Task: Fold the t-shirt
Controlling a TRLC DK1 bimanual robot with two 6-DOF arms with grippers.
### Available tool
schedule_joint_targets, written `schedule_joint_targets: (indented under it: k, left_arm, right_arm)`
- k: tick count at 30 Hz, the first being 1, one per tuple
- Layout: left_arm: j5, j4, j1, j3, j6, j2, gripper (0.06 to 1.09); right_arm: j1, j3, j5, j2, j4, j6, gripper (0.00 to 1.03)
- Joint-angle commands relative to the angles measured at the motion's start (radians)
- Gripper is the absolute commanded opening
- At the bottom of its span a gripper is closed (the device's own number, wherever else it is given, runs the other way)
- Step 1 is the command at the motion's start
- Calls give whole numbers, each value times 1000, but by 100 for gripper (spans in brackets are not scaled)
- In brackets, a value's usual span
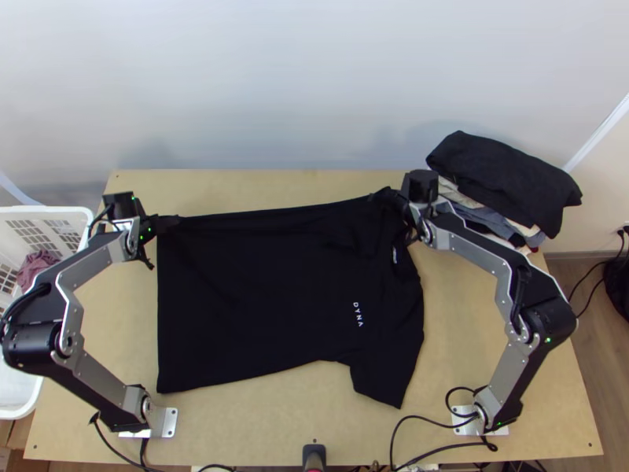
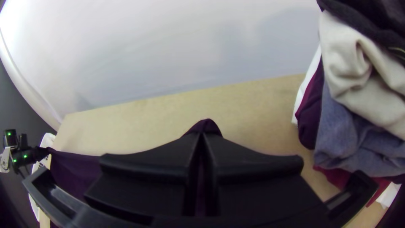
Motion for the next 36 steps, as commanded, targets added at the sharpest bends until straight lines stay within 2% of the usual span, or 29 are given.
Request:
schedule_joint_targets:
  k: [1,6,13,19,36]
  left_arm:
    - [12,-49,12,84,-41,44,9]
    - [79,-209,24,175,-73,68,9]
    - [216,-299,70,164,-71,51,9]
    - [253,-304,116,120,-62,18,9]
    - [323,-302,148,-52,-16,-156,9]
  right_arm:
    - [-8,96,6,46,-57,10,3]
    - [-8,180,6,78,-163,33,3]
    - [-14,220,6,82,-252,65,3]
    - [-19,217,7,66,-311,66,3]
    - [-25,88,10,-45,-339,56,3]
